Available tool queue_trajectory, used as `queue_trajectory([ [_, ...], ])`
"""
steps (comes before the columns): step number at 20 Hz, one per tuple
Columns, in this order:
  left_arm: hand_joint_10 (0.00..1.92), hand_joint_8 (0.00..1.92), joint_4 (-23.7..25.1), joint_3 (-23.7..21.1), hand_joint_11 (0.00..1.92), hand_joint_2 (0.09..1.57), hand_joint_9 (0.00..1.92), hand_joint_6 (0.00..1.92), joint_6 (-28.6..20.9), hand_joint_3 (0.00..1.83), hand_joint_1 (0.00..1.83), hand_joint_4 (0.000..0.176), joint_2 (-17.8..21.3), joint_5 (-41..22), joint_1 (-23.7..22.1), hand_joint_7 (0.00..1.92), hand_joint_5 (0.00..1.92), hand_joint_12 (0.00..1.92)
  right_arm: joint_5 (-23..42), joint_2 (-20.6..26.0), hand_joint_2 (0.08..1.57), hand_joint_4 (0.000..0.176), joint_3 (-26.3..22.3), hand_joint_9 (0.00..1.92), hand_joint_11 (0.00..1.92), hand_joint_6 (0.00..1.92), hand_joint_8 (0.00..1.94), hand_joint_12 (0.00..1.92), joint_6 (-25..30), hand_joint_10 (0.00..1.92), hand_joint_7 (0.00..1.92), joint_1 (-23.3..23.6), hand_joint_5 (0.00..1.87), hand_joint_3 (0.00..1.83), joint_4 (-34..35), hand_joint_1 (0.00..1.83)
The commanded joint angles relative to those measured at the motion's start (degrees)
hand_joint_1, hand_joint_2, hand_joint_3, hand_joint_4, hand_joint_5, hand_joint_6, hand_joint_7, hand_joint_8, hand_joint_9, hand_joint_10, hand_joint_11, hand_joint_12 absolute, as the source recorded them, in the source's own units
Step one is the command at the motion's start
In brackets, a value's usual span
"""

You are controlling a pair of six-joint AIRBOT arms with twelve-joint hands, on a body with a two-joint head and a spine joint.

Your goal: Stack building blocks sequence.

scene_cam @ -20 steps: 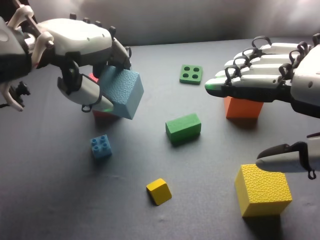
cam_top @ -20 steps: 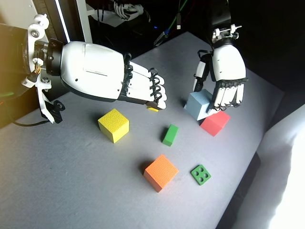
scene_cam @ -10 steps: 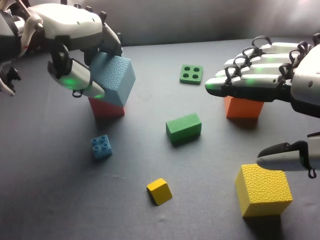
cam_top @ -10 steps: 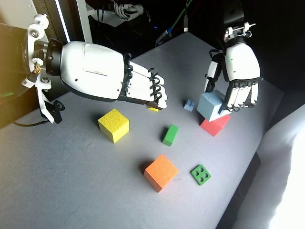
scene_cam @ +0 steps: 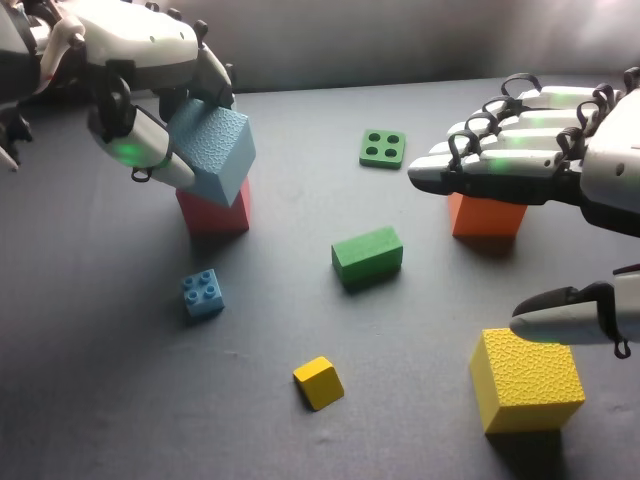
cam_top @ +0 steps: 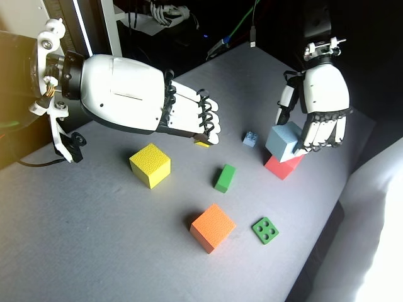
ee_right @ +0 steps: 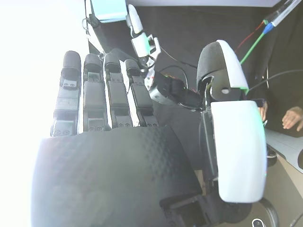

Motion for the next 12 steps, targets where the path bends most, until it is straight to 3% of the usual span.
queue_trajectory([
  [1, 0.96, 1.38, -0.29, 0.56, 0.26, 1.21, 0.66, 1.18, 0.13, 0.00, 1.16, 0.012, 0.51, -3.27, -0.98, 0.77, 0.83, 1.39, 5.95, 0.61, 1.16, 0.000, -0.08, 0.16, 0.00, 0.00, 0.00, 0.44, 0.26, 0.00, 0.18, 0.91, 0.17, 0.00, 1.42, 0.54],
  [2, 0.96, 1.36, -0.29, 0.96, 0.28, 1.20, 0.67, 1.12, 0.13, 0.00, 1.18, 0.000, 0.26, -3.27, -1.01, 0.80, 0.85, 1.41, 5.96, 0.61, 1.16, 0.000, -0.08, 0.17, 0.00, 0.00, 0.00, 0.46, 0.26, 0.01, 0.20, 0.91, 0.18, 0.00, 1.42, 0.53],
  [3, 0.92, 1.30, -0.27, 1.29, 0.33, 1.17, 0.72, 1.01, 0.13, 0.00, 1.20, 0.000, 0.04, -3.27, -1.02, 0.84, 0.92, 1.36, 5.96, 0.61, 1.16, 0.000, -0.08, 0.18, 0.00, 0.00, 0.00, 0.48, 0.28, 0.01, 0.21, 0.91, 0.18, 0.00, 1.42, 0.53],
  [4, 0.91, 1.35, -0.13, 1.80, 0.31, 1.19, 0.69, 1.11, 0.13, 0.01, 1.18, 0.000, -0.33, -3.08, -1.02, 0.80, 0.86, 1.34, 6.01, 0.61, 1.15, 0.000, -0.08, 0.19, 0.00, 0.01, 0.00, 0.51, 0.39, 0.01, 0.23, 0.91, 0.20, 0.00, 1.42, 0.55],
  [6, 0.89, 1.32, 0.11, 2.62, 0.34, 1.18, 0.71, 1.08, 0.13, 0.00, 1.18, 0.000, -0.84, -2.22, -1.10, 0.82, 0.88, 1.32, 6.04, 0.61, 1.15, 0.000, -0.09, 0.18, 0.00, 0.00, 0.00, 0.47, 0.45, 0.00, 0.20, 0.91, 0.18, 0.00, 1.42, 0.55],
  [8, 0.96, 1.42, 0.19, 3.25, 0.27, 1.22, 0.64, 1.17, 0.13, 0.00, 1.16, 0.000, -1.19, -2.03, -1.14, 0.74, 0.83, 1.39, 6.07, 0.60, 1.15, 0.000, -0.10, 0.16, 0.00, 0.00, 0.00, 0.42, 0.55, 0.00, 0.19, 0.91, 0.16, 0.00, 1.42, 0.57],
  [9, 0.96, 1.43, 0.19, 3.56, 0.26, 1.22, 0.64, 1.18, 0.13, 0.00, 1.16, 0.000, -1.35, -2.01, -1.17, 0.75, 0.82, 1.40, 6.12, 0.60, 1.14, 0.000, -0.10, 0.19, 0.00, 0.00, 0.01, 0.48, 0.72, 0.01, 0.21, 0.91, 0.18, 0.00, 1.42, 0.56],
  [12, 0.90, 1.32, 0.19, 4.70, 0.31, 1.19, 0.70, 1.10, 0.13, 0.00, 1.18, 0.002, -1.87, -1.75, -1.40, 0.82, 0.87, 1.34, 6.27, 0.60, 1.15, 0.000, -0.11, 0.18, 0.00, 0.00, 0.00, 0.47, 1.00, 0.00, 0.21, 0.90, 0.18, 0.00, 1.42, 0.55],
])
